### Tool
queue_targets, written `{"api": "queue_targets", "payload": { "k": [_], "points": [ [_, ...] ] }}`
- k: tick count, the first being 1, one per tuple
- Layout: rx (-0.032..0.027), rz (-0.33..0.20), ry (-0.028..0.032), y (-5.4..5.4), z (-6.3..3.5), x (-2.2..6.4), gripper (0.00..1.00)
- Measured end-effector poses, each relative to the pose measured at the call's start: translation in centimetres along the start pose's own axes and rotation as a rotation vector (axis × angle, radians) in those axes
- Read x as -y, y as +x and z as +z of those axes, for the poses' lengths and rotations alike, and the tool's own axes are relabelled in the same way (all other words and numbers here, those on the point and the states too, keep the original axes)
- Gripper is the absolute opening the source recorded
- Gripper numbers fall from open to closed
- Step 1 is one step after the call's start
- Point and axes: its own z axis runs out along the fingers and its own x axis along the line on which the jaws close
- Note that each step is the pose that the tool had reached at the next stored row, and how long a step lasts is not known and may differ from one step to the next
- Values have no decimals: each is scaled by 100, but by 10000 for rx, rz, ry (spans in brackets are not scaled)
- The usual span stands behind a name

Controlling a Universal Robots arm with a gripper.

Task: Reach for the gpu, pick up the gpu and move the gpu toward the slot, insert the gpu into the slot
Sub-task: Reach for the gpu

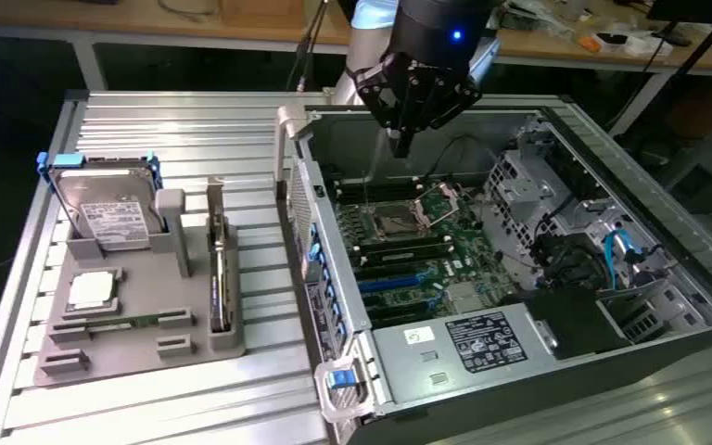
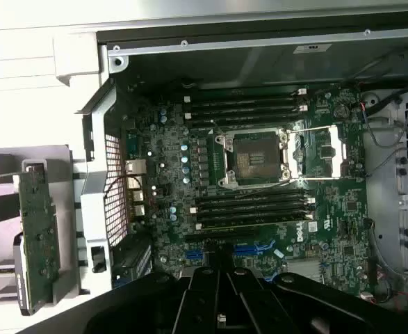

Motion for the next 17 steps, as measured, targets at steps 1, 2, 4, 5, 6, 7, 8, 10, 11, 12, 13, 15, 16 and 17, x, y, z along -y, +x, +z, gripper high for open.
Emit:
{"api": "queue_targets", "payload": {
  "k": [1, 2, 4, 5, 6, 7, 8, 10, 11, 12, 13, 15, 16, 17],
  "points": [
    [0, 0, 0, 0, 0, 0, 11],
    [0, 0, 0, 0, 0, 0, 11],
    [0, -1, 0, 1, 0, 0, 11],
    [0, 1, 1, 8, -1, 0, 11],
    [-1, 1, 2, 34, -2, 3, 11],
    [0, 0, 0, 110, -3, 8, 11],
    [0, 1, 0, 192, -5, 14, 11],
    [1, 0, 0, 363, -10, 27, 11],
    [0, 0, 0, 441, -12, 33, 11],
    [0, 1, 0, 512, -14, 39, 11],
    [0, -1, 1, 573, -16, 43, 11],
    [1, 1, -1, 697, -19, 52, 11],
    [1, -1, 0, 746, -20, 56, 11],
    [1, 0, 0, 808, -22, 61, 11]
  ]
}}
